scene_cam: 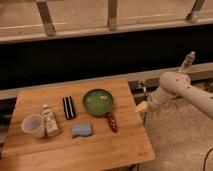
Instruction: Wipe the white sponge on the table
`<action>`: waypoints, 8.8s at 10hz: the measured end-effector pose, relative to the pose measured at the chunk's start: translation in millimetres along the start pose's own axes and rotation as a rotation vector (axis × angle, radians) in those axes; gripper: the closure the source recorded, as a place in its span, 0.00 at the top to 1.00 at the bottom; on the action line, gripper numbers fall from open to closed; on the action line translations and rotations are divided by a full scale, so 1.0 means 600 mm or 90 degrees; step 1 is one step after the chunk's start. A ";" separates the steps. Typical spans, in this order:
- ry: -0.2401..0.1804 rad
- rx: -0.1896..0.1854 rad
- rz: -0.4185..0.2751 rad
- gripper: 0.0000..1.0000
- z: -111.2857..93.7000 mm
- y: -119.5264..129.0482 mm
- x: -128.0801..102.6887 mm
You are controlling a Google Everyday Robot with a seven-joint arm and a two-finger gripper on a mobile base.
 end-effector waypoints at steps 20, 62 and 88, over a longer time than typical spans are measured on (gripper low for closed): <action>0.018 0.007 -0.067 0.80 0.007 0.067 0.015; 0.157 -0.022 -0.289 0.00 0.280 0.485 0.066; 0.208 -0.120 -0.528 0.00 0.165 0.628 0.170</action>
